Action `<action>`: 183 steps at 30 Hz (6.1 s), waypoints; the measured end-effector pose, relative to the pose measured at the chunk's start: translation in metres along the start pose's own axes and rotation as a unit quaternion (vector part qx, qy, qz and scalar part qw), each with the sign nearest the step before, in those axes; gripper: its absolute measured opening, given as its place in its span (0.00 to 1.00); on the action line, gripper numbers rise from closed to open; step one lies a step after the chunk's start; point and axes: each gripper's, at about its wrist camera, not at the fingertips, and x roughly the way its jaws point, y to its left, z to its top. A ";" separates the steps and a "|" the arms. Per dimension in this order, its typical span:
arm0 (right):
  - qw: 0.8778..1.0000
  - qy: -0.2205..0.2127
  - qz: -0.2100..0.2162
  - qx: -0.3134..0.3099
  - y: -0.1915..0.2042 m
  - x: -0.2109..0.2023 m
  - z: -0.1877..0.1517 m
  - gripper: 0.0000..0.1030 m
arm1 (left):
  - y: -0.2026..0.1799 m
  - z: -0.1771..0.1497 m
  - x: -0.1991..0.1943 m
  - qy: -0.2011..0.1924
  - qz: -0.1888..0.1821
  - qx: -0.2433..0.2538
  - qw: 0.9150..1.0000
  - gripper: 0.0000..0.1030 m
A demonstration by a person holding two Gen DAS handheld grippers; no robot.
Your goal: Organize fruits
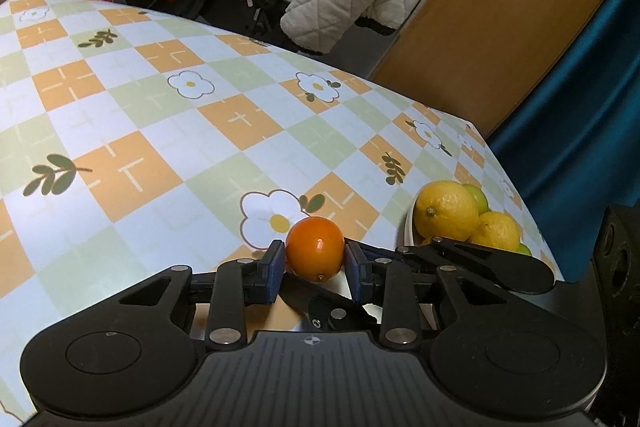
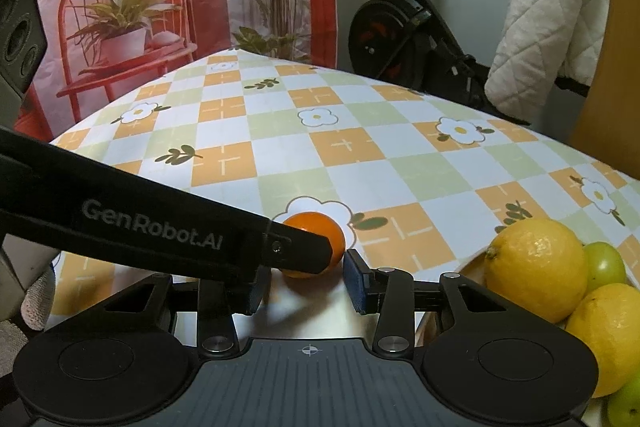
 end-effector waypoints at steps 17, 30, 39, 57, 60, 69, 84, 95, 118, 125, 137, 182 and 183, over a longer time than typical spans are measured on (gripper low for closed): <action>1.000 -0.015 -0.001 -0.002 0.004 -0.016 -0.009 0.34 | -0.016 -0.008 -0.017 0.000 0.006 0.048 0.999 0.31; 0.998 -0.057 -0.010 0.006 0.000 -0.066 -0.029 0.34 | -0.057 -0.019 -0.040 -0.007 0.006 0.086 0.996 0.31; 0.995 -0.087 -0.024 0.036 -0.021 -0.099 -0.041 0.34 | -0.100 -0.019 -0.040 -0.006 0.003 0.127 0.992 0.31; 0.983 -0.101 -0.086 0.125 -0.103 -0.136 -0.088 0.34 | -0.180 -0.030 0.007 0.038 -0.050 0.186 0.981 0.31; 0.981 -0.097 -0.093 0.138 -0.113 -0.134 -0.095 0.34 | -0.185 -0.031 0.016 0.047 -0.050 0.188 0.980 0.31; 0.980 -0.084 -0.093 0.154 -0.122 -0.123 -0.104 0.34 | -0.181 -0.030 0.028 0.064 -0.044 0.174 0.982 0.31; 0.981 -0.072 -0.085 0.156 -0.123 -0.108 -0.106 0.34 | -0.176 -0.031 0.042 0.072 -0.034 0.160 0.984 0.31; 0.981 -0.070 -0.088 0.156 -0.122 -0.108 -0.107 0.35 | -0.172 -0.032 0.042 0.069 -0.030 0.153 0.985 0.32; 0.979 -0.083 -0.108 0.152 -0.113 -0.134 -0.093 0.46 | -0.161 -0.024 -0.015 0.000 0.001 0.147 0.989 0.61; 0.978 -0.085 -0.115 0.154 -0.103 -0.153 -0.084 0.66 | -0.160 -0.027 -0.051 -0.047 0.028 0.162 0.985 0.83; 0.976 -0.089 -0.111 0.163 -0.085 -0.185 -0.064 0.99 | -0.148 -0.027 -0.107 -0.110 0.093 0.134 0.980 0.88; 0.978 -0.098 -0.124 0.138 -0.051 -0.194 -0.053 0.99 | -0.138 -0.037 -0.138 -0.148 0.169 0.119 0.967 0.90; 0.978 -0.098 -0.124 0.138 -0.051 -0.194 -0.053 0.99 | -0.138 -0.036 -0.137 -0.147 0.170 0.119 0.967 0.90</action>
